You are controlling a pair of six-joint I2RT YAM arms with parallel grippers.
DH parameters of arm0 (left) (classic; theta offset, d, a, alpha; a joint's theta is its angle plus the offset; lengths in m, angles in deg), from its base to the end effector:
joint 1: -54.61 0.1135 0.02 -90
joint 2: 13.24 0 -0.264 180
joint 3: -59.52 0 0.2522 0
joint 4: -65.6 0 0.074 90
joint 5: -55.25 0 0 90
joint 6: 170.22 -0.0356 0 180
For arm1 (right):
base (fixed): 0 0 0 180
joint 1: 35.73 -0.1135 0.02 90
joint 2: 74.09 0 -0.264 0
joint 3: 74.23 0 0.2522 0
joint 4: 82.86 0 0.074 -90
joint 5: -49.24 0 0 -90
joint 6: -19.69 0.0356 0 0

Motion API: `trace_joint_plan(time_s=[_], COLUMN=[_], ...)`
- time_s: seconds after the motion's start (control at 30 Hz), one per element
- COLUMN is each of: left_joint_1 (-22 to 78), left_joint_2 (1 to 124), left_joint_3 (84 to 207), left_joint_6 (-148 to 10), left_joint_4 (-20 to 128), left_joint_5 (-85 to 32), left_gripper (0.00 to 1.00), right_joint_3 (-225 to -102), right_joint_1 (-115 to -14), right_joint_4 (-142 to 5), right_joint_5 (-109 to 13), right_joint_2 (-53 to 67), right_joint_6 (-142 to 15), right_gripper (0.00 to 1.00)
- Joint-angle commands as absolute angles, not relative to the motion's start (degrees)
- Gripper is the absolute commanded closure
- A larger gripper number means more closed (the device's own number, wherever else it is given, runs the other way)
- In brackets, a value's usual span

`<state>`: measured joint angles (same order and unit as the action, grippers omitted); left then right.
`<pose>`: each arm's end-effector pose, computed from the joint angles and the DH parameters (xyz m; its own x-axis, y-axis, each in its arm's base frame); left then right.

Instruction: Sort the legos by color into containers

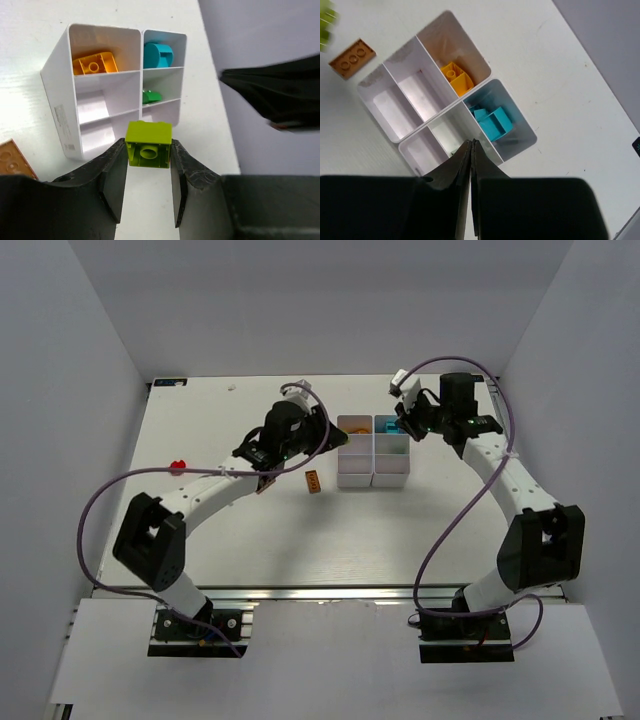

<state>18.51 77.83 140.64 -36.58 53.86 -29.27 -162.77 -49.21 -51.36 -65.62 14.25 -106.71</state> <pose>0.3010 -0.2237 0.2934 -0.6704 -0.3614 -0.6481 0.2702 0.6945 -0.6668 0.3421 0.0974 0.3230 -0.0738 -0.5714 -0.8174 -0.7512 0.5709 -0.3313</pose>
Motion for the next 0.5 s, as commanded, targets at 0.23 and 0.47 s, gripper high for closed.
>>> trace_joint_plan(time_s=[0.23, 0.47], left_joint_1=[18.7, 17.2], left_joint_2=[94.2, 96.9], left_joint_3=[160.7, 163.5], left_joint_6=[-44.3, -46.7], left_joint_4=[39.5, 36.5], left_joint_5=[-33.9, -39.0], left_gripper=[0.96, 0.87], right_joint_3=[-160.7, -160.1], right_joint_1=[-47.3, -45.8], right_joint_4=[-53.3, -53.9], right_joint_5=[-69.8, -70.9], right_joint_2=[9.0, 8.6], right_joint_6=[-99.1, -97.5], right_gripper=[0.92, 0.92])
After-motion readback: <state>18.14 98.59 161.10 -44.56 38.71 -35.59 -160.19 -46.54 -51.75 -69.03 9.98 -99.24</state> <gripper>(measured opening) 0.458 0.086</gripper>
